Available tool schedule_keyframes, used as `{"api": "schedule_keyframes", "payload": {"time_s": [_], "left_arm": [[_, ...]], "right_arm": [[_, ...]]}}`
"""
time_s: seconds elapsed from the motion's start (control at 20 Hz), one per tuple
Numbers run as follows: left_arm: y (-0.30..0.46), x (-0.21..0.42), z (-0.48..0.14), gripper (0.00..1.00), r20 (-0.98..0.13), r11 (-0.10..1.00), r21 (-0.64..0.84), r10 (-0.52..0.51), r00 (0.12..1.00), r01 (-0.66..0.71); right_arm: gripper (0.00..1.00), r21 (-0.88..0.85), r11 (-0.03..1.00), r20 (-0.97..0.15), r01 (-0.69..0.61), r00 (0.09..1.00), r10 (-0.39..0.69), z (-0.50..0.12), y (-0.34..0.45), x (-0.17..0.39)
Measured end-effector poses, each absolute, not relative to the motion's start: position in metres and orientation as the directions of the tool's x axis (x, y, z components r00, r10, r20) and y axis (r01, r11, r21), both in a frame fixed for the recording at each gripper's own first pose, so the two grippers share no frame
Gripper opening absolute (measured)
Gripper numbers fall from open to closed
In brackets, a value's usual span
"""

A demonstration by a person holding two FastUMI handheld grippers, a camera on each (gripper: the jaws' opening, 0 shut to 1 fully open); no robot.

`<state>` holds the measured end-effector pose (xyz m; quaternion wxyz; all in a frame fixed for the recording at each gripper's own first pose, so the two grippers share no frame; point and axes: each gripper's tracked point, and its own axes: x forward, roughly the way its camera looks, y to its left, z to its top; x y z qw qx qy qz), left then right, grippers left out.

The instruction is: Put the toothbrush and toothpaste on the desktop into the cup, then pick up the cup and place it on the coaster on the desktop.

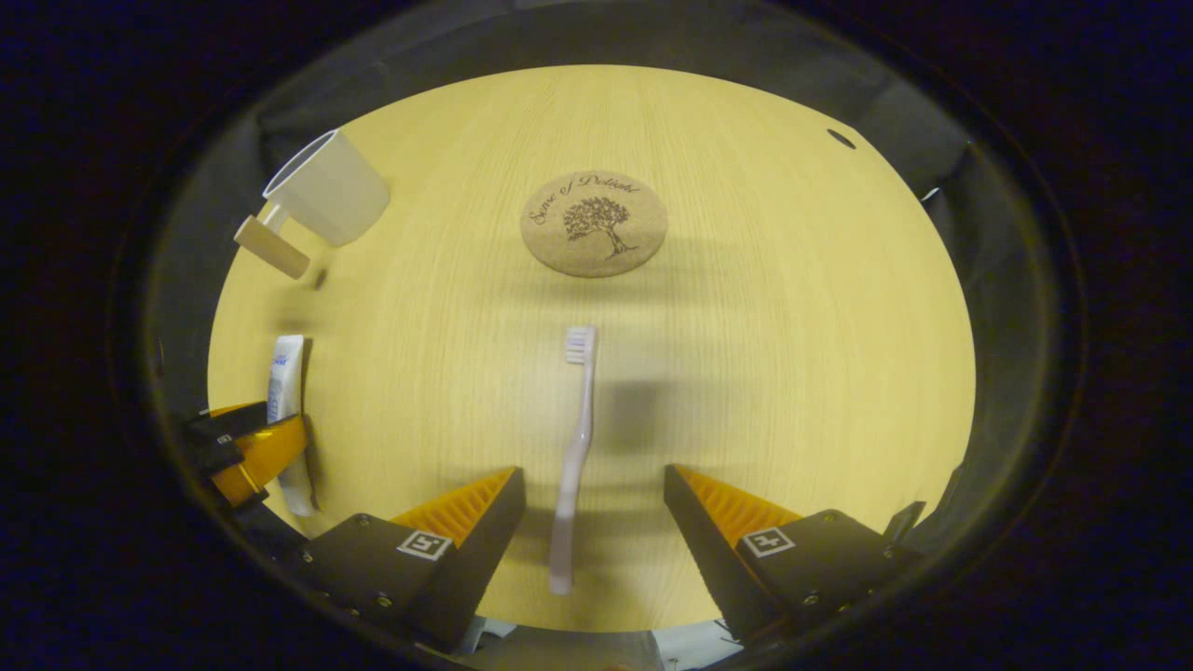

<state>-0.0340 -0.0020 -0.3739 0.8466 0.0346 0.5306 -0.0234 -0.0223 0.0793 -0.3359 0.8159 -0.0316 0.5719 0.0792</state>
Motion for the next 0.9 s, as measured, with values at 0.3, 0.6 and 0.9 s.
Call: {"api": "schedule_keyframes", "payload": {"time_s": [0.3, 0.6, 0.9], "left_arm": [[-0.0036, -0.0288, -0.373, 0.99, -0.907, 0.995, 0.039, -0.003, 0.422, 0.092], [-0.0055, -0.0273, -0.3738, 0.68, -0.914, 0.993, 0.045, -0.004, 0.405, 0.11], [-0.0059, -0.029, -0.3729, 0.39, -0.916, 0.993, 0.061, 0.017, 0.4, 0.099]], "right_arm": [[0.99, 0.044, 0.991, -0.958, -0.125, 0.277, 0.078, -0.3376, 0.0791, -0.0237], [0.42, 0.035, 0.993, -0.968, -0.115, 0.242, 0.063, -0.3398, 0.0782, -0.023], [0.02, 0.056, 0.994, -0.966, -0.093, 0.246, 0.077, -0.3353, 0.0742, -0.0257]]}}
